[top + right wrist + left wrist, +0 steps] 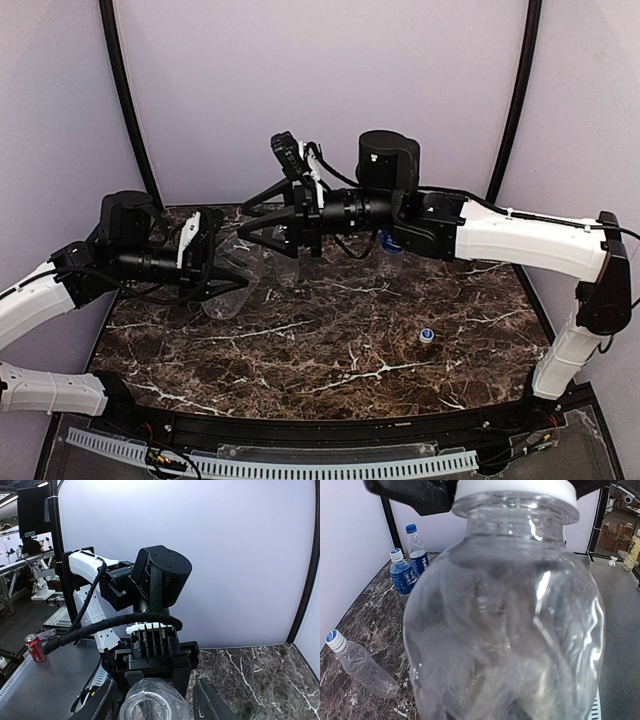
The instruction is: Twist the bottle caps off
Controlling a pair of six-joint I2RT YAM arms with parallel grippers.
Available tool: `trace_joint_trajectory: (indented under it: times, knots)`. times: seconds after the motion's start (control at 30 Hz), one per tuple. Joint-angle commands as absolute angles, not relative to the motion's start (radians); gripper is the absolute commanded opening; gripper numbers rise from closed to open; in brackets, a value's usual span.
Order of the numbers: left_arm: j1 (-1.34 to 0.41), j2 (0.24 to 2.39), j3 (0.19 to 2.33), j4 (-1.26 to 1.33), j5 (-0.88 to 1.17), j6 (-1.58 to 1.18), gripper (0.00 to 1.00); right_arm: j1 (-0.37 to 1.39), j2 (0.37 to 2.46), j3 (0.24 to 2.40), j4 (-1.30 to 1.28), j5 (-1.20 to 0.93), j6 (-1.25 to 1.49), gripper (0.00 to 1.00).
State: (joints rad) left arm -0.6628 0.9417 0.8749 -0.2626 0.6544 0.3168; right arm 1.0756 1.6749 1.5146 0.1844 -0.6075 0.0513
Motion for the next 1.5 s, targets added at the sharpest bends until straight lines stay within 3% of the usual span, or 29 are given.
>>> trace_joint_trajectory:
  times: [0.0, 0.1, 0.2, 0.27, 0.37, 0.43, 0.47, 0.5, 0.53, 0.6, 0.77, 1.07, 1.27, 1.47]
  knots:
    - [-0.657, 0.939, 0.892, -0.244, 0.666, 0.304, 0.25, 1.083, 1.692, 1.517, 0.19, -0.618, 0.045, 0.54]
    - [-0.656, 0.94, 0.892, -0.246, 0.666, 0.303, 0.24, 1.083, 1.687, 1.504, 0.189, -0.61, 0.044, 0.52]
    - [-0.657, 0.942, 0.892, -0.246, 0.669, 0.304, 0.24, 1.082, 1.692, 1.506, 0.189, -0.61, 0.051, 0.42]
    - [-0.657, 0.942, 0.891, -0.244, 0.669, 0.302, 0.25, 1.083, 1.697, 1.51, 0.184, -0.616, 0.055, 0.32]
    - [-0.657, 0.941, 0.89, -0.244, 0.665, 0.3, 0.26, 1.082, 1.699, 1.517, 0.165, -0.607, 0.056, 0.05]
    - [-0.656, 0.938, 0.888, -0.249, 0.663, 0.303, 0.41, 1.082, 1.691, 1.516, 0.152, -0.59, 0.054, 0.0]
    - [-0.656, 0.934, 0.887, -0.251, 0.66, 0.308, 0.58, 1.081, 1.683, 1.516, 0.142, -0.579, 0.054, 0.0]
    - [-0.656, 0.932, 0.882, -0.257, 0.658, 0.314, 0.67, 1.08, 1.675, 1.516, 0.13, -0.565, 0.053, 0.0]
    - [-0.656, 0.927, 0.879, -0.261, 0.65, 0.326, 0.83, 1.077, 1.665, 1.518, 0.104, -0.549, 0.054, 0.0]
    - [-0.656, 0.918, 0.871, -0.272, 0.629, 0.354, 0.97, 1.067, 1.638, 1.523, 0.045, -0.513, 0.061, 0.0]
    - [-0.656, 0.89, 0.844, -0.289, 0.565, 0.393, 0.99, 1.009, 1.529, 1.533, -0.197, -0.411, 0.101, 0.0]
    - [-0.655, 0.857, 0.802, -0.256, 0.532, 0.404, 0.99, 0.788, 1.22, 1.66, -0.653, 0.018, 0.17, 0.0]
    - [-0.654, 0.852, 0.796, -0.252, 0.532, 0.401, 0.99, 0.467, 1.204, 1.72, -0.874, 0.317, 0.109, 0.0]
    - [-0.648, 0.846, 0.797, -0.264, 0.538, 0.403, 0.99, 0.139, 1.209, 1.545, -0.735, 0.23, 0.057, 0.0]
